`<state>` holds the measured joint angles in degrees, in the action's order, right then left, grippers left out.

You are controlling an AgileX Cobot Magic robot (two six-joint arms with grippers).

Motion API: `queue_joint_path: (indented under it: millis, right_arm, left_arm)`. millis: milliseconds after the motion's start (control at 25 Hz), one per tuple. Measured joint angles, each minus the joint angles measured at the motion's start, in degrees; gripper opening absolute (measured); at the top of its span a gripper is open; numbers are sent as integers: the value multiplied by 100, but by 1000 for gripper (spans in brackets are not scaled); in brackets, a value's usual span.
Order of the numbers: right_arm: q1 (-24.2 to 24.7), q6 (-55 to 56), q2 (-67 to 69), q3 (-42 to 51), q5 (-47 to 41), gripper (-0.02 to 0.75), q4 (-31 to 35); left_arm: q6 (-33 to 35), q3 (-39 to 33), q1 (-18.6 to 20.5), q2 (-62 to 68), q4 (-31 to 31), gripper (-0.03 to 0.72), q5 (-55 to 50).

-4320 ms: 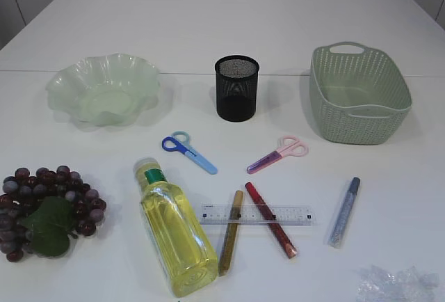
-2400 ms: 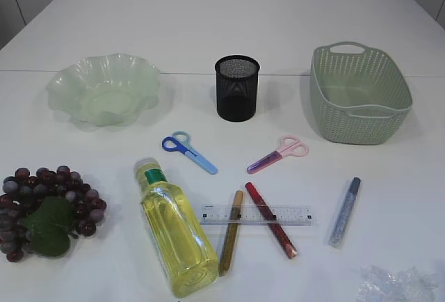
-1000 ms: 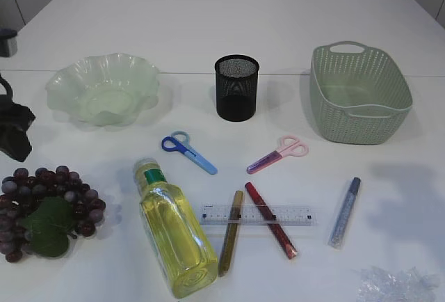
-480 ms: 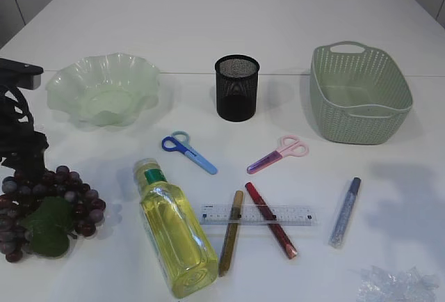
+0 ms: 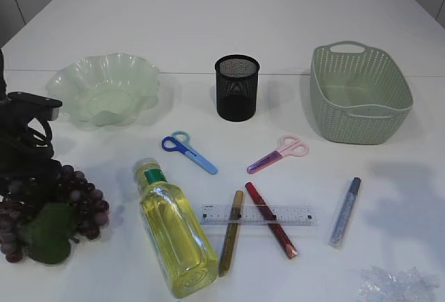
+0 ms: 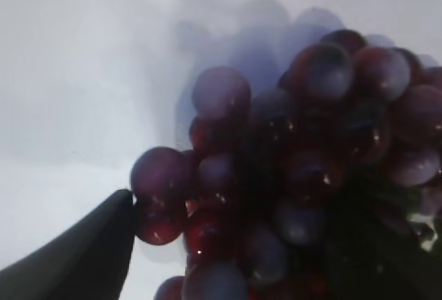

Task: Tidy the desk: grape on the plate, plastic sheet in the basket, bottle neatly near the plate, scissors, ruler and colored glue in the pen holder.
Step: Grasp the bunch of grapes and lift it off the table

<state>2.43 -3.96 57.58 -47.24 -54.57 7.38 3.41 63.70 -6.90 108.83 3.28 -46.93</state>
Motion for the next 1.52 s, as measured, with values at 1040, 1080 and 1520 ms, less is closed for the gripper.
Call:
queue_joint_path:
  millis: [1040,1080,1520]
  right_arm:
    - [0,0,26,0,251,512,38]
    - [0,0,26,0,251,512,40]
    - [0,0,26,0,254,512,50]
  left_arm:
    - [0,8,0,390,-156,239,-34]
    - [0,8,0,374,-156,239,-34]
    - [0,8,0,-687,-199,233,-67]
